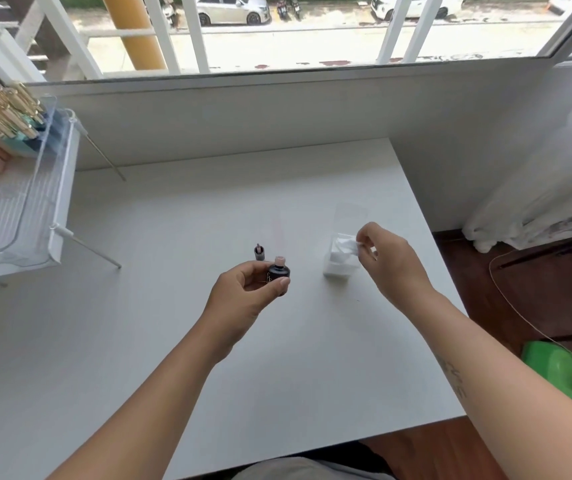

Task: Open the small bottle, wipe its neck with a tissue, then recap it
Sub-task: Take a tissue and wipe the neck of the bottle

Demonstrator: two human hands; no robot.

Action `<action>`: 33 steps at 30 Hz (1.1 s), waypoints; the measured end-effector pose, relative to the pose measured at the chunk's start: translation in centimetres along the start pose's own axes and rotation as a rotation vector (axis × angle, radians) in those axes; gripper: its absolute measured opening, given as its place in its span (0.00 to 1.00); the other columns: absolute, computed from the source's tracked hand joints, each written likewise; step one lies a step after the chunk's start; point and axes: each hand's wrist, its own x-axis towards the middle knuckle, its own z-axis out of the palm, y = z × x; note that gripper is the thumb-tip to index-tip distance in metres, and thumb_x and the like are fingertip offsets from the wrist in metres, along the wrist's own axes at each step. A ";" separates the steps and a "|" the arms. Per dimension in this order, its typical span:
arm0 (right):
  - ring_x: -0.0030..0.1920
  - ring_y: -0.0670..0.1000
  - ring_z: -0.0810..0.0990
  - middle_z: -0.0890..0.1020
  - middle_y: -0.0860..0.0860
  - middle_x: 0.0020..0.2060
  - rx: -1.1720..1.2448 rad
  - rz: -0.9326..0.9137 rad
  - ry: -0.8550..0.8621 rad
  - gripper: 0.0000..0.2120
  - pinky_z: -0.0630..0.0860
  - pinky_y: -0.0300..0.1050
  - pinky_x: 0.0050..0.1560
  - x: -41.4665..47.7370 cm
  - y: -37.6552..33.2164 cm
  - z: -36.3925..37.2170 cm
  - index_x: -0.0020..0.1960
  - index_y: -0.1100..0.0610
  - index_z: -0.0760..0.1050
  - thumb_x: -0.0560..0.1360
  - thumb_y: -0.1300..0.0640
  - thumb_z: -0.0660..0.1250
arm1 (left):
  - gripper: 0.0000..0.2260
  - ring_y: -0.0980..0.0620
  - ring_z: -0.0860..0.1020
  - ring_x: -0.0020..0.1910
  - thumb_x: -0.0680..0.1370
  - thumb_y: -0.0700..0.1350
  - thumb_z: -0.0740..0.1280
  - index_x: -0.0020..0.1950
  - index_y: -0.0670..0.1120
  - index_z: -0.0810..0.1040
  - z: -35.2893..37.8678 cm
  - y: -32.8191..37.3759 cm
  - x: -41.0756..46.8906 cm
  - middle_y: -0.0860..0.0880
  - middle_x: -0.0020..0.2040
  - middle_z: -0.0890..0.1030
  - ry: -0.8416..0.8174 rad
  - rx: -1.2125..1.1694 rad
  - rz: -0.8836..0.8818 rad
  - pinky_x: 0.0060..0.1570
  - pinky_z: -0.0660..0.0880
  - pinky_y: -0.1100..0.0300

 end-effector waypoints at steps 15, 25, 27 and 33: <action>0.44 0.60 0.73 0.77 0.57 0.40 -0.052 -0.026 0.102 0.07 0.74 0.56 0.39 -0.1 -0.5 1.1 0.46 0.63 0.72 0.71 0.72 0.62 | 0.09 0.57 0.85 0.50 0.74 0.43 0.76 0.53 0.50 0.85 -0.9 -0.2 -0.8 0.55 0.55 0.87 -0.023 0.002 0.022 0.45 0.76 0.73; 0.41 0.59 0.75 0.79 0.57 0.40 0.016 -0.033 0.144 0.06 0.72 0.51 0.38 1.0 -1.5 1.3 0.49 0.62 0.74 0.76 0.67 0.59 | 0.09 0.57 0.85 0.51 0.75 0.44 0.75 0.54 0.52 0.85 -0.8 0.1 -0.7 0.62 0.55 0.86 -0.051 0.004 0.039 0.46 0.76 0.74; 0.37 0.57 0.73 0.75 0.53 0.35 0.091 0.050 0.147 0.06 0.69 0.47 0.33 1.1 -1.4 1.1 0.48 0.60 0.72 0.75 0.67 0.58 | 0.09 0.57 0.85 0.51 0.75 0.44 0.75 0.54 0.51 0.84 -0.8 0.1 -0.7 0.63 0.55 0.85 -0.053 0.001 0.046 0.46 0.76 0.73; 0.39 0.53 0.74 0.79 0.55 0.39 0.272 0.166 0.097 0.05 0.71 0.43 0.38 1.4 -0.5 0.7 0.43 0.61 0.76 0.76 0.62 0.63 | 0.09 0.57 0.85 0.51 0.75 0.45 0.75 0.53 0.53 0.84 -0.7 -0.3 -0.6 0.63 0.55 0.85 -0.056 0.000 0.049 0.45 0.76 0.74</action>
